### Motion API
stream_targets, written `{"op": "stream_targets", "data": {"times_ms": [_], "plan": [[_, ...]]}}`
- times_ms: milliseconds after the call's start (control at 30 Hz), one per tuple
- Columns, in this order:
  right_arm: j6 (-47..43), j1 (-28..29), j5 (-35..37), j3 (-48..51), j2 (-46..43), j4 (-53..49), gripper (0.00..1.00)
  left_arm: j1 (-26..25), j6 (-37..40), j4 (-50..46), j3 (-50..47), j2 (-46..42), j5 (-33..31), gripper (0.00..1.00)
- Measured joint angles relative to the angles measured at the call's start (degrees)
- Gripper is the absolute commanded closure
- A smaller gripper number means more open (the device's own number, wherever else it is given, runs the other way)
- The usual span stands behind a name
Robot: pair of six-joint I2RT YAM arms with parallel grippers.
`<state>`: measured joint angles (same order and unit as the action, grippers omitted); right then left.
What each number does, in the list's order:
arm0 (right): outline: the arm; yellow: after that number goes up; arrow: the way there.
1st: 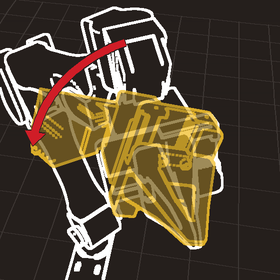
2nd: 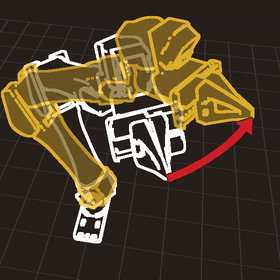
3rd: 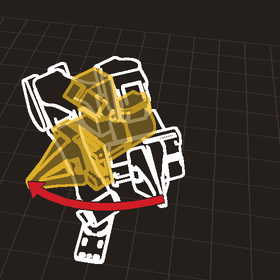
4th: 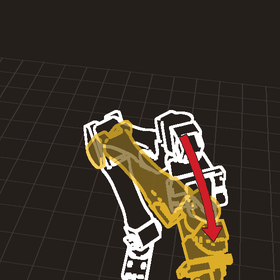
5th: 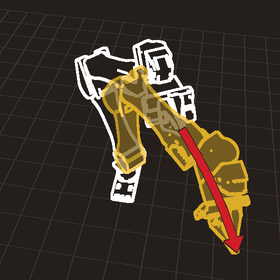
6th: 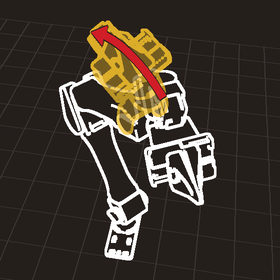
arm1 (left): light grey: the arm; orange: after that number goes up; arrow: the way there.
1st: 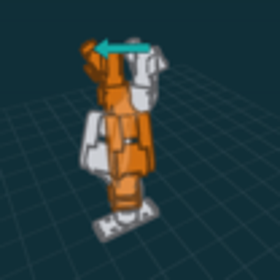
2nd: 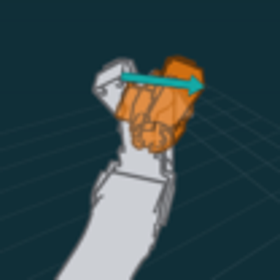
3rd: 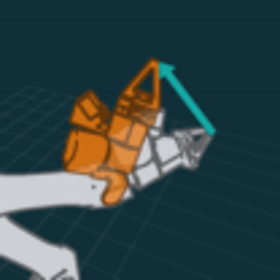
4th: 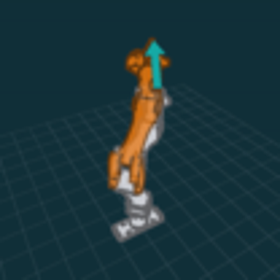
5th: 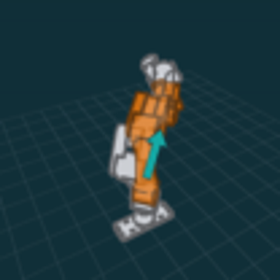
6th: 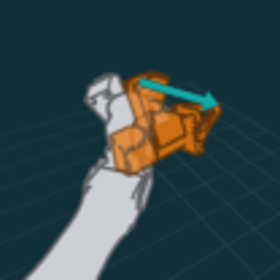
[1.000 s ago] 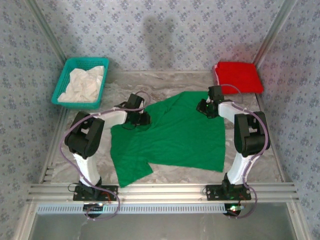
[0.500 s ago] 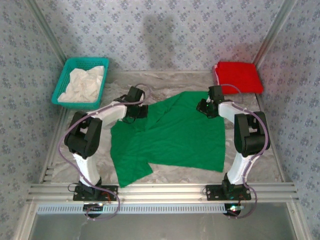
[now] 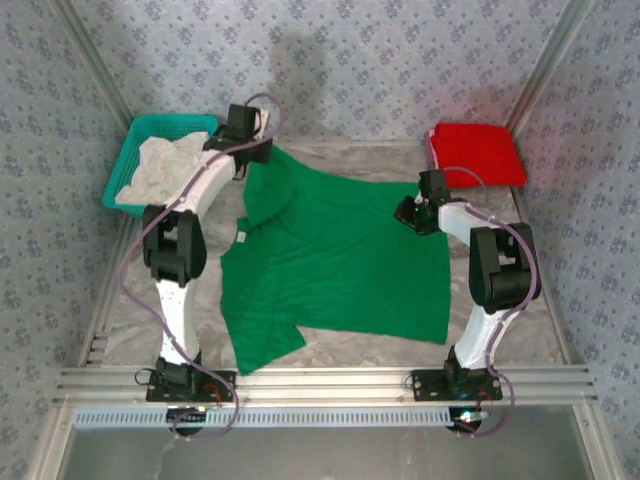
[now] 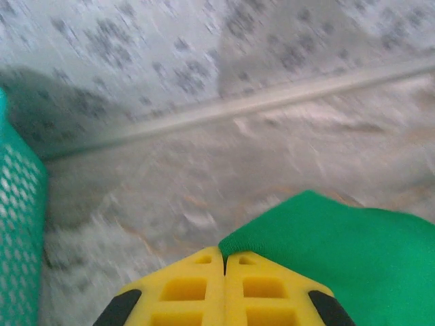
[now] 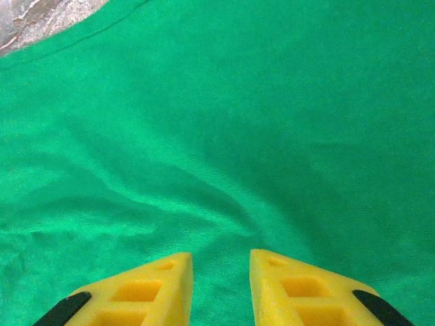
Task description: Fold and stack the t-shirts
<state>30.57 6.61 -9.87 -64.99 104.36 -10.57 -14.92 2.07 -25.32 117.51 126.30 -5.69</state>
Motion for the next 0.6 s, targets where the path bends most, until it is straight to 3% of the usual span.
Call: {"op": "stream_targets", "data": {"times_ms": [33,67,200,300,367,433,533,600], "plan": [[0.0,0.0,0.0,-0.4,0.0,-0.2,0.69,0.8,0.8,-0.7,4.7,3.3,-0.3,0.69],[0.0,0.0,0.0,-0.8,0.0,-0.5,0.69,1.6,1.5,-1.9,9.4,6.7,-0.9,0.54],[-0.1,0.0,0.1,-1.7,0.0,-1.3,0.68,3.9,3.0,-8.3,26.4,17.3,-4.9,0.47],[-0.5,0.0,0.7,-1.7,-0.1,-2.2,0.68,5.7,2.8,-11.7,28.4,16.9,-6.7,0.42],[-0.7,0.0,1.2,-1.7,-0.5,-2.7,0.67,6.9,1.2,-9.7,22.5,12.5,-4.3,0.31],[-1.1,-0.1,1.6,-1.7,-1.0,-3.1,0.67,8.5,-1.2,-2.9,4.3,0.5,-1.2,0.2],[-1.7,-0.3,2.2,-1.7,-1.3,-3.2,0.7,10.4,-5.4,5.1,-20.7,-18.2,1.5,0.23],[-2.1,-0.3,2.9,-1.7,-1.3,-3.3,0.77,10.2,-9.0,8.9,-31.2,-27.6,3.3,0.33]]}}
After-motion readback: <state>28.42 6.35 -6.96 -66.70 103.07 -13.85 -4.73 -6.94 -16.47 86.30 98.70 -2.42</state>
